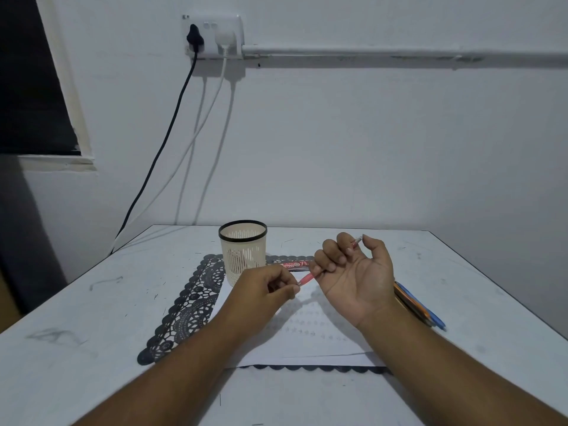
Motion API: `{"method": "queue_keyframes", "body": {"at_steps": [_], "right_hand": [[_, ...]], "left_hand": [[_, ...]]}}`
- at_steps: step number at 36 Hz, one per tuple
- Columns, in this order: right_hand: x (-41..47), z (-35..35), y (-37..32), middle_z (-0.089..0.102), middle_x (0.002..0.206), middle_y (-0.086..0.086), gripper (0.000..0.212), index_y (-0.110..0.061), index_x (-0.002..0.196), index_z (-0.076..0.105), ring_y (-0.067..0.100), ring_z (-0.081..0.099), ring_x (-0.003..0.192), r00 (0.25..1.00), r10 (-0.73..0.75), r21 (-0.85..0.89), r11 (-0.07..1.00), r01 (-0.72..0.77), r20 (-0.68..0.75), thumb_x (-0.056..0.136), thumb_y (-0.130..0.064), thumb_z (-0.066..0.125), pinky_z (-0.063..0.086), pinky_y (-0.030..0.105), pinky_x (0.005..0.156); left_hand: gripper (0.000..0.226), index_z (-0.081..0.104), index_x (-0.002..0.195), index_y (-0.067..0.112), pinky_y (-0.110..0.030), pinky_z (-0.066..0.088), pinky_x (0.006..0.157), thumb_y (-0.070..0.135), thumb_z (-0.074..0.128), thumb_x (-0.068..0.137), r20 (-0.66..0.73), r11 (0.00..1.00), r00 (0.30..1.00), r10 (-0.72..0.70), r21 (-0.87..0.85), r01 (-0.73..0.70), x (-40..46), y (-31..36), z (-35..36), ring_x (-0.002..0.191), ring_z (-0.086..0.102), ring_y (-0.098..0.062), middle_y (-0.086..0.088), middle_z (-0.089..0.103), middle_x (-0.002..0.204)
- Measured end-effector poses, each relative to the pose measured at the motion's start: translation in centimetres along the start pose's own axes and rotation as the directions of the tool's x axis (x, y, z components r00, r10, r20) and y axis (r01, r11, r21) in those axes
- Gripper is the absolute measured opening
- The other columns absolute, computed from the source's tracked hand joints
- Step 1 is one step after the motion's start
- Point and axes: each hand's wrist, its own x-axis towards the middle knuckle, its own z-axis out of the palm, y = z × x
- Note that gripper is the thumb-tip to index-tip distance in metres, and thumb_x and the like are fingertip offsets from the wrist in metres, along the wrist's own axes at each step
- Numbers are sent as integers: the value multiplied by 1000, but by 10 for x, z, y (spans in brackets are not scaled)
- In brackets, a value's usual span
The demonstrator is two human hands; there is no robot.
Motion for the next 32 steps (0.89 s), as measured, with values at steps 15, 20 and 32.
{"method": "queue_keyframes", "body": {"at_steps": [15,20,32], "right_hand": [[0,0,-3,23,64,1,29,-19,63,31,21,20,63,999,-10,-65,998,12,31,88,-32,37,29,35,63],[0,-1,-2,22,65,1,34,-18,64,33,21,17,65,1000,-11,-48,999,12,18,94,-35,33,26,35,64],[-1,-1,-2,22,65,2,32,-18,64,32,21,17,65,999,-18,-51,998,20,30,92,-33,34,27,35,64]], "left_hand": [[15,74,78,21,-18,39,59,12,77,89,9,1000,1000,6,1,-6,0,0,0,60,52,-6,9,64,65],[14,74,78,21,-19,39,58,13,77,89,12,1000,1000,6,3,-6,-1,0,1,60,51,-6,9,64,65],[16,73,78,23,-22,41,61,12,76,90,9,1000,1000,6,-4,-6,-1,0,1,63,53,-9,6,65,67]]}}
